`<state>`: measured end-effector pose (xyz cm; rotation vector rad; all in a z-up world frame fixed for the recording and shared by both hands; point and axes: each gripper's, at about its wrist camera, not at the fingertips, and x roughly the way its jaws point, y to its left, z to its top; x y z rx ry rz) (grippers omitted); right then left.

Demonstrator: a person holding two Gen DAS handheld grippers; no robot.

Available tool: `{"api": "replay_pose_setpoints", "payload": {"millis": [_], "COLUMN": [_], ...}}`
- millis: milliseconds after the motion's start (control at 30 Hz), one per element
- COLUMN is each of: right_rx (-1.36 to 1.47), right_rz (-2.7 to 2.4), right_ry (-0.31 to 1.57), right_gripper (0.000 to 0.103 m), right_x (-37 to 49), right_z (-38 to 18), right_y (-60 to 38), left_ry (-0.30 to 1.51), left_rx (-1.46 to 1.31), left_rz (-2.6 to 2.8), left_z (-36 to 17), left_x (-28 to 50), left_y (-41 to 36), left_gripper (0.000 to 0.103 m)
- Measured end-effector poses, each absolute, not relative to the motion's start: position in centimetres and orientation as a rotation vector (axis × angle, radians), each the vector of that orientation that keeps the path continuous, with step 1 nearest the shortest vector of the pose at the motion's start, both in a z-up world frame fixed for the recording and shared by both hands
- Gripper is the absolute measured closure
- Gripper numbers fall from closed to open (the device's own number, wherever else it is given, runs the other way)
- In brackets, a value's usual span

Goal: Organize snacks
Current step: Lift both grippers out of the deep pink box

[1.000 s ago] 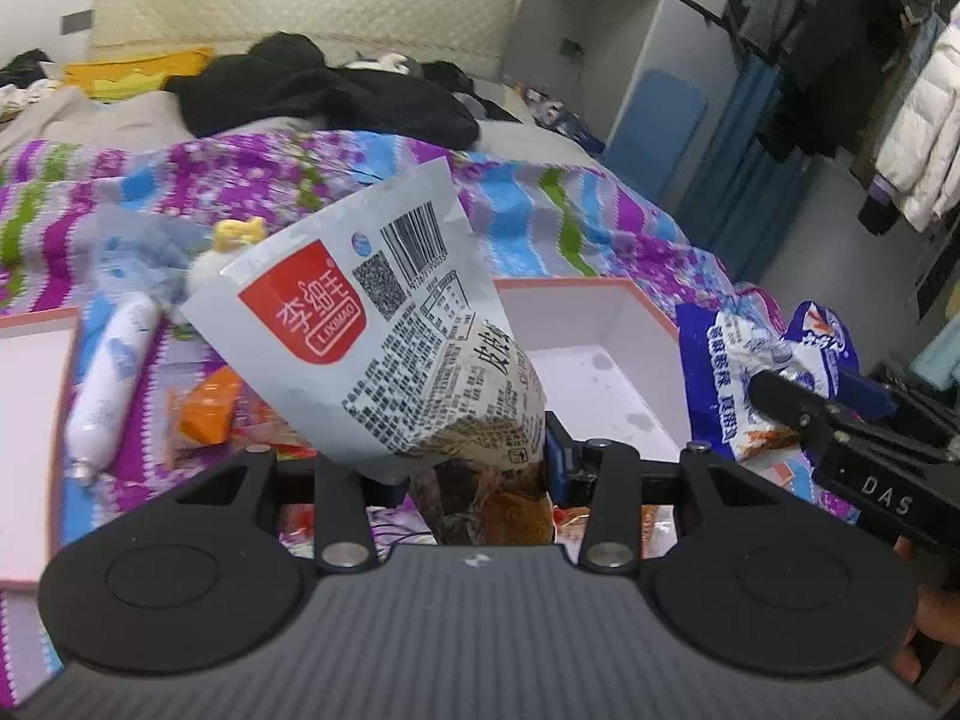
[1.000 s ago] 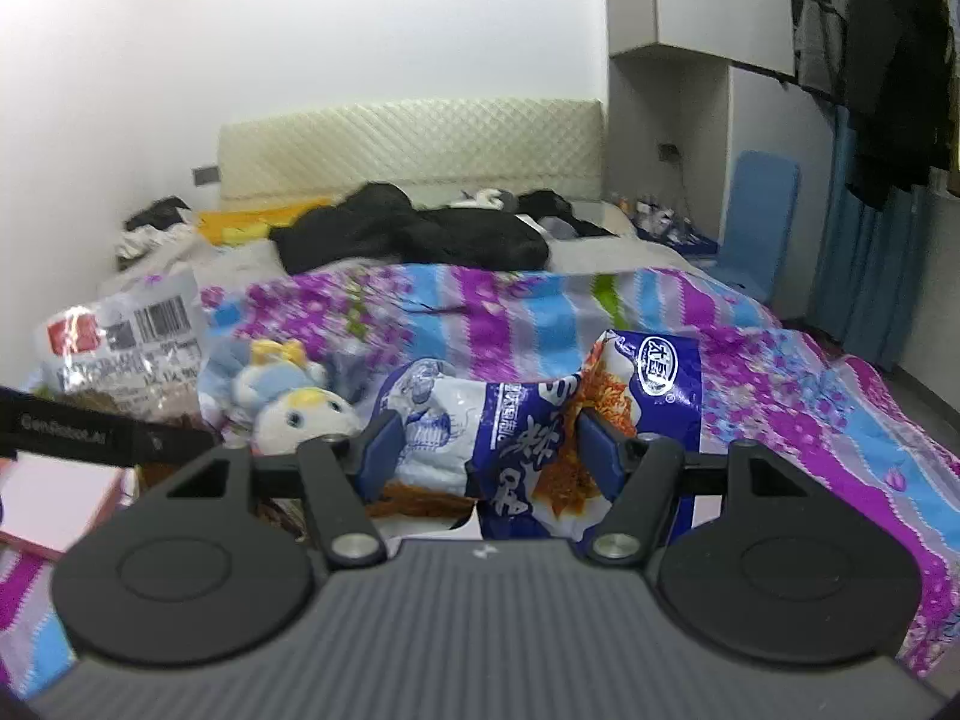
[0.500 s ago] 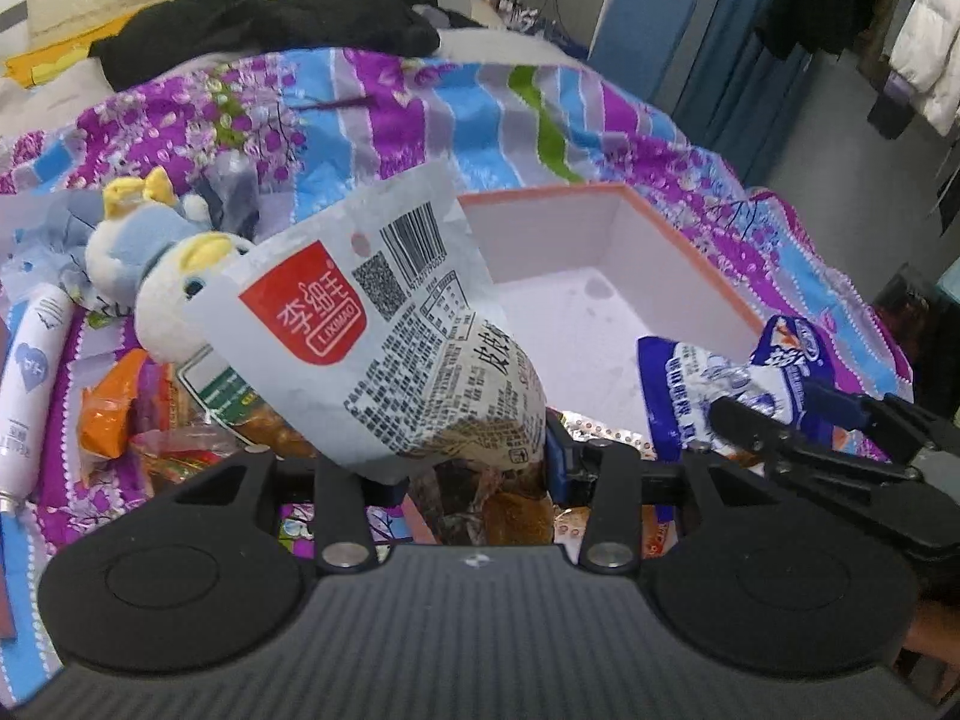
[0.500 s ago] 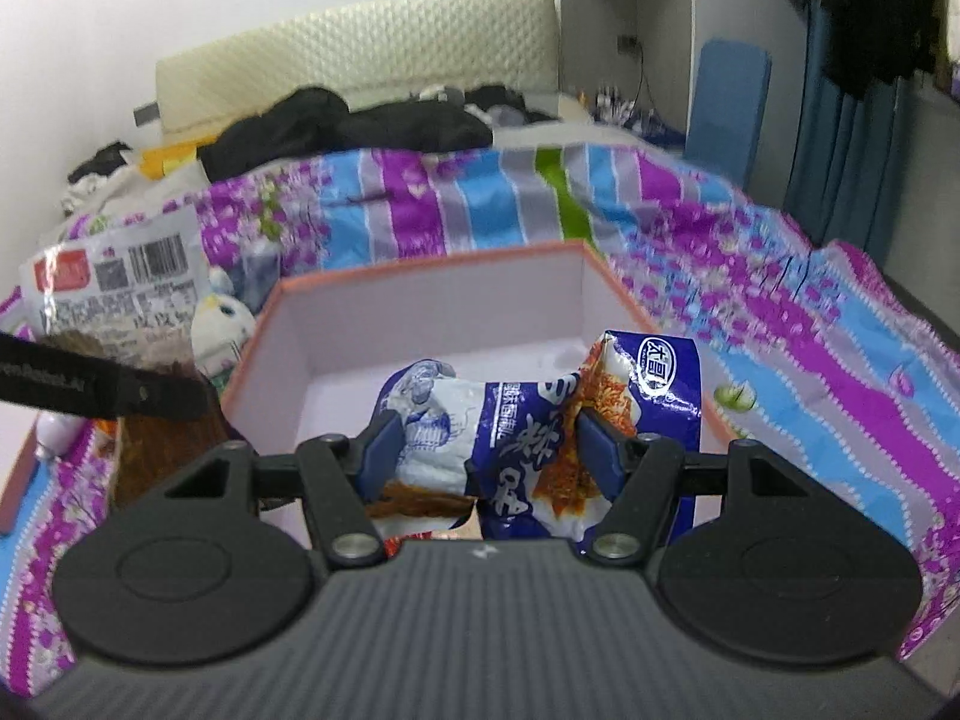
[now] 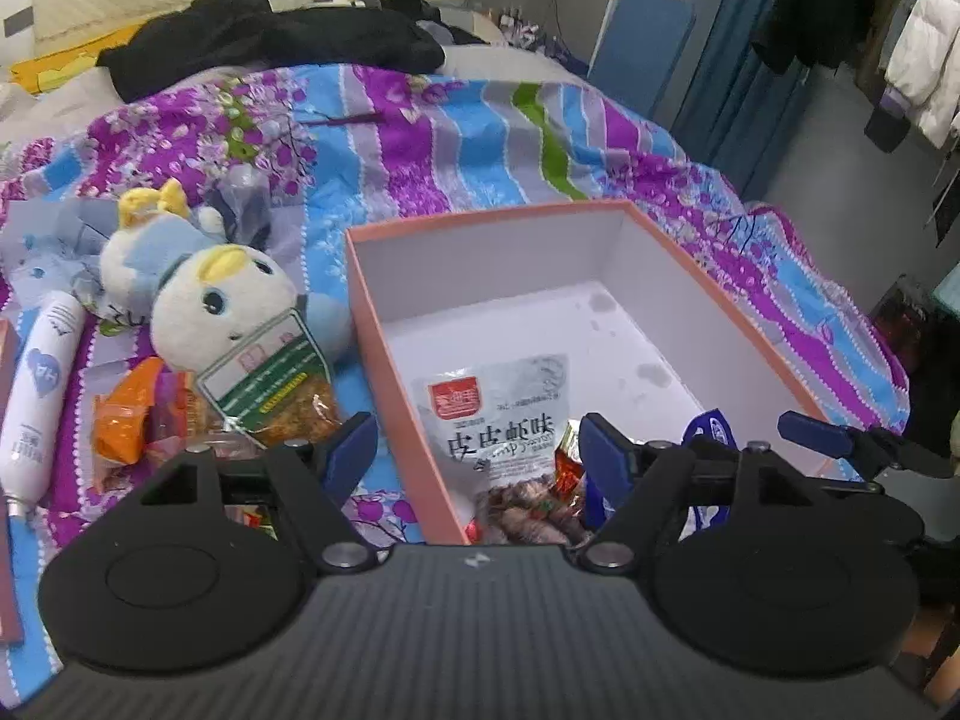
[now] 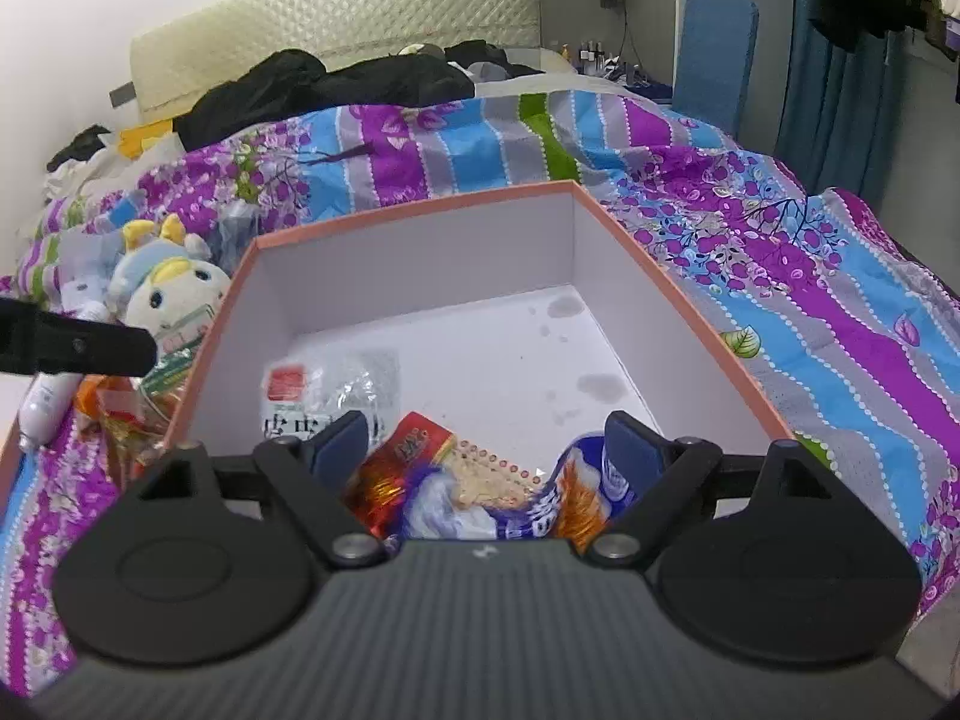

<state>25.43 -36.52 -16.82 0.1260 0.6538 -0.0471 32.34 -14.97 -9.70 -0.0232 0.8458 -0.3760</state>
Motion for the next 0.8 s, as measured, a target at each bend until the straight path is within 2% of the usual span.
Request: {"api": "replay_pose_setpoints", "payload": {"millis": [433, 800], "right_rx": [0.139, 0.139], "right_rz": [-0.007, 0.067], "right_ry": [0.512, 0.448], "right_gripper": [0.016, 0.016], "right_x": [20.5, 16.1], "right_z": [-9.9, -7.5], "right_y": [-33.7, -30.7], "left_ry": [0.711, 0.632], "left_rx": [-0.072, -0.077], "left_rz": [-0.36, -0.343], "left_z": [-3.1, -2.3], "left_x": [25.2, 19.0], "left_y": [-10.1, -6.5], "left_gripper": [0.025, 0.025]}}
